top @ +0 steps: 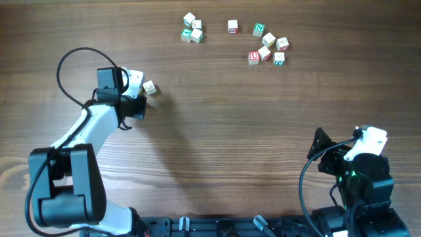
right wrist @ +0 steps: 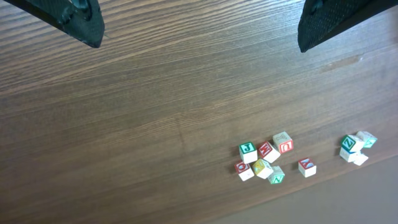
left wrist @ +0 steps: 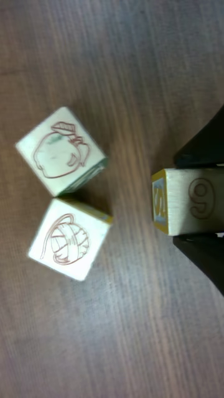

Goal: Form a circle

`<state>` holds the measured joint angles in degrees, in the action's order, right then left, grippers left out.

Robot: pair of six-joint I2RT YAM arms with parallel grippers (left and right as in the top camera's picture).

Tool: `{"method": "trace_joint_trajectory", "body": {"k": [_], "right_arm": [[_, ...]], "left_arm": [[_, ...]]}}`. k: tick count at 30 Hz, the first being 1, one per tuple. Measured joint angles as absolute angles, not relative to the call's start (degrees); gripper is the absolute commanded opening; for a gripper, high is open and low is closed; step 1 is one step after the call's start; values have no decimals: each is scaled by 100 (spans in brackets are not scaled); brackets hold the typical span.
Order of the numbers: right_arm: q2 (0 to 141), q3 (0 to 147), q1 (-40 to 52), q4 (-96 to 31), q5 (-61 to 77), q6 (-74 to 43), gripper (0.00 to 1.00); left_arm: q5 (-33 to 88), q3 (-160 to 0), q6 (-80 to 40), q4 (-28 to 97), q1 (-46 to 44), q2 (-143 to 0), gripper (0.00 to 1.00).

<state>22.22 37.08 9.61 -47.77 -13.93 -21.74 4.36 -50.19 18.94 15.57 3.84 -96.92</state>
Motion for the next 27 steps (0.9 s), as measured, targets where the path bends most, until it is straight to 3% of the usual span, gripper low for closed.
{"method": "trace_joint_trajectory", "body": {"k": [23, 27], "right_arm": [[2222, 3708, 961, -4779, -1393, -2174, 100], [2222, 3708, 961, -4779, -1393, -2174, 100]], "left_arm": [[650, -5019, 1894, 1256, 384, -9692, 33], [690, -5019, 1892, 1304, 384, -9692, 39]]}}
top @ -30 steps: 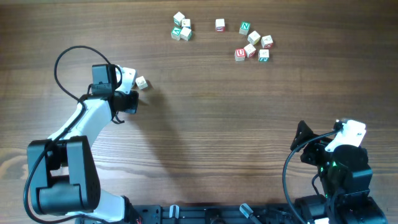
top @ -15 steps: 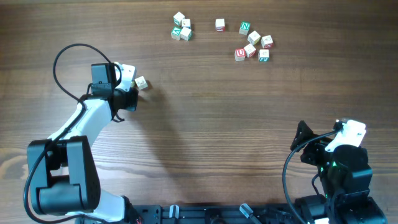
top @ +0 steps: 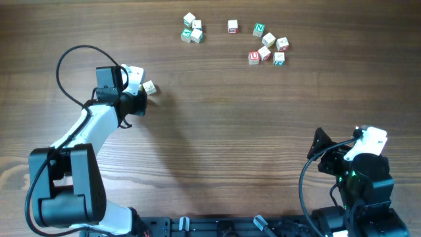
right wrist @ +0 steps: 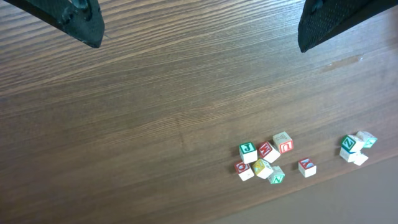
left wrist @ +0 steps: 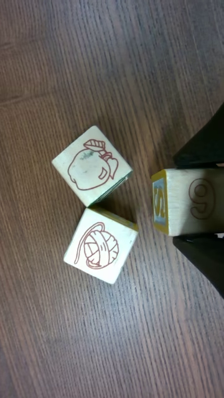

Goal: Form a circle

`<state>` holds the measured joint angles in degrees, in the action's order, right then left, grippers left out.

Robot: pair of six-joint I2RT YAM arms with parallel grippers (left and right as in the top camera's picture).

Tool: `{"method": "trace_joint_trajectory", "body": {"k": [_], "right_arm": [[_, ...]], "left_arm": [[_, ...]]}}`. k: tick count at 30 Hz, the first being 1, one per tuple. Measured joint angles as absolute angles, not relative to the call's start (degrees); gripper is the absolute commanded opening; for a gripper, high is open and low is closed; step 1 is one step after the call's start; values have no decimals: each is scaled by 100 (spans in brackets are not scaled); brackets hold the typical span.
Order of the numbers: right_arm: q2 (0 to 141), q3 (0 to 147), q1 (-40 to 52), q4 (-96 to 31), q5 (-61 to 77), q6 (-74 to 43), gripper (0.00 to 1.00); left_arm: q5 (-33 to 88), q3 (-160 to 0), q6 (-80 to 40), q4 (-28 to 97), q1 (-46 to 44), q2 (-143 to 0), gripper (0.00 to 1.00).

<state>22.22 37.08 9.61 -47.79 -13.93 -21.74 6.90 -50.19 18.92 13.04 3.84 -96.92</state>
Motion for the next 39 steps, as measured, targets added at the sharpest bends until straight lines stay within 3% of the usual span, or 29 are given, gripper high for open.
{"method": "trace_joint_trajectory", "body": {"k": [8, 10, 22, 26, 31, 39], "right_arm": [[2222, 3708, 958, -4777, -1393, -2174, 100], [2222, 3708, 961, -4779, -1393, -2174, 100], [2222, 3708, 961, -4777, -1393, -2174, 100], [2222, 3708, 961, -4779, -1393, -2174, 100], [2222, 3708, 961, -4779, -1393, -2174, 100], [2222, 3708, 961, -4777, -1396, -2174, 100]], "left_arm": [[694, -5019, 1896, 1302, 384, -9782, 48], [694, -5019, 1894, 1304, 384, -9850, 55], [696, -5019, 1826, 1256, 384, -9867, 66], [716, -5017, 1776, 1422, 384, -9703, 66], [735, -5017, 1660, 1603, 384, -9223, 56], [735, -5013, 1627, 1669, 384, -9201, 59]]}}
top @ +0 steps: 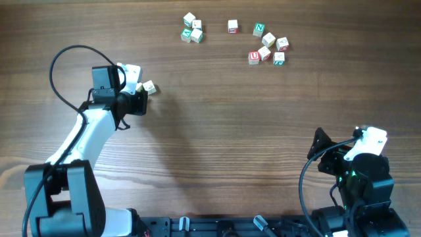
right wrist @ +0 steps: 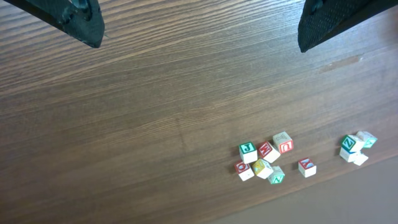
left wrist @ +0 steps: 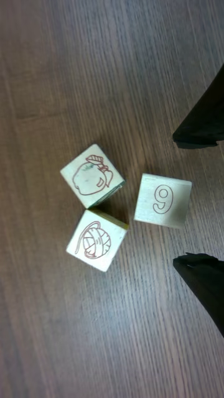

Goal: Form a circle

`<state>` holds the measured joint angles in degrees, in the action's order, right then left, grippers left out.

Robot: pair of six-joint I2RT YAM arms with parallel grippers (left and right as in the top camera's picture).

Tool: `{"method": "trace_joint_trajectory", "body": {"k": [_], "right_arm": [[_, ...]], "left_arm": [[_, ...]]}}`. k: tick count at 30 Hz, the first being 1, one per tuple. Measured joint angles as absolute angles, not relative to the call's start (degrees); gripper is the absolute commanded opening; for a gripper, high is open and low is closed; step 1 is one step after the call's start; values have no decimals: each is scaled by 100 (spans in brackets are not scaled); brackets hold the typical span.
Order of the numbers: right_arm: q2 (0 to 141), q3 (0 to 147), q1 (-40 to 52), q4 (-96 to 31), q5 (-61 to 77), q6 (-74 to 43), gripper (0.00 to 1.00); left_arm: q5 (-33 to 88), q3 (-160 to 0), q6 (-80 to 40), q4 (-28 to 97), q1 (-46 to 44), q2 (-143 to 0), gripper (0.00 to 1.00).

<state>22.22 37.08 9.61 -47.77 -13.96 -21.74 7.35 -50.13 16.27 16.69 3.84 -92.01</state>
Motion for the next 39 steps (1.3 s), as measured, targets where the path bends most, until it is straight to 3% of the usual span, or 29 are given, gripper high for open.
{"method": "trace_joint_trajectory", "body": {"k": [4, 12, 20, 31, 39], "right_arm": [[2222, 3708, 961, -4777, -1393, -2174, 100], [2222, 3708, 961, -4777, -1393, -2174, 100], [2222, 3708, 961, -4779, -1393, -2174, 100], [2222, 3708, 961, -4779, -1393, -2174, 100], [2222, 3708, 961, -4779, -1396, -2174, 100]], "left_arm": [[923, -5013, 1610, 1664, 384, -9343, 61], [1293, -5009, 1531, 1649, 368, -8903, 55], [1800, -5009, 1485, 1621, -64, -8816, 55], [1881, -5009, 862, 148, -419, -9760, 52], [1881, -5009, 582, -161, -552, -10158, 46]]}}
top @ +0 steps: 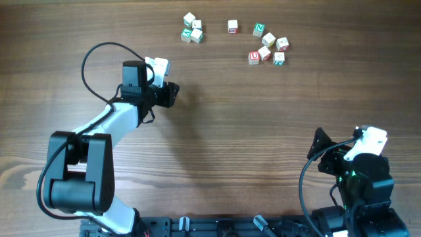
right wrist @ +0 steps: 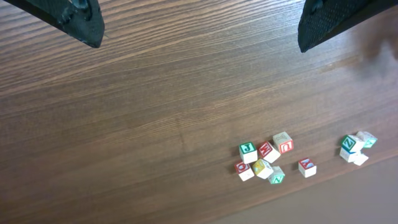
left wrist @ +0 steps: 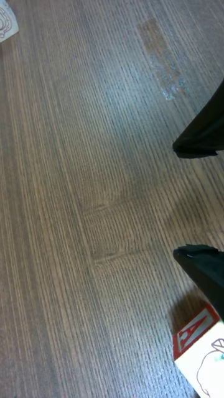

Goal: Form a circle

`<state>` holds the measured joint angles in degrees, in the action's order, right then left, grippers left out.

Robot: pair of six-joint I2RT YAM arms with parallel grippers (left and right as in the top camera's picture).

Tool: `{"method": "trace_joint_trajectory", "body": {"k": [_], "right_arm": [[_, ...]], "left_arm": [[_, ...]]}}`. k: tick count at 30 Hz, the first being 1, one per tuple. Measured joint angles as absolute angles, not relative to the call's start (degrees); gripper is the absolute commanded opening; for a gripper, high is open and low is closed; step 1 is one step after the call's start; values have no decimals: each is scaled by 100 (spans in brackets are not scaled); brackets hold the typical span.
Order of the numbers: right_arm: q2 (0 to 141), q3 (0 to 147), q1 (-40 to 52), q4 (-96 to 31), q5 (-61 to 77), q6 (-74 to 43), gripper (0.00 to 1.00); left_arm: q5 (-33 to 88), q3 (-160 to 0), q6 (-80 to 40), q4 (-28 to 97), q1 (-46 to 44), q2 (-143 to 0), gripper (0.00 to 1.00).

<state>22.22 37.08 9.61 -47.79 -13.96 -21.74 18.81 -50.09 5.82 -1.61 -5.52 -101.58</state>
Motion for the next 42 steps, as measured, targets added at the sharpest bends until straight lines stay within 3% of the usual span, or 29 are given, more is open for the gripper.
{"method": "trace_joint_trajectory", "body": {"k": [15, 32, 42], "right_arm": [[2222, 3708, 958, -4779, -1393, -2174, 100], [2222, 3708, 961, -4779, -1393, -2174, 100], [2222, 3708, 961, -4779, -1393, -2174, 100]], "left_arm": [[1173, -5009, -740, -281, -558, -10158, 38], [725, -5009, -1780, -572, -1050, -10158, 4], [-222, -5009, -2432, -1031, -1671, -10162, 4]]}}
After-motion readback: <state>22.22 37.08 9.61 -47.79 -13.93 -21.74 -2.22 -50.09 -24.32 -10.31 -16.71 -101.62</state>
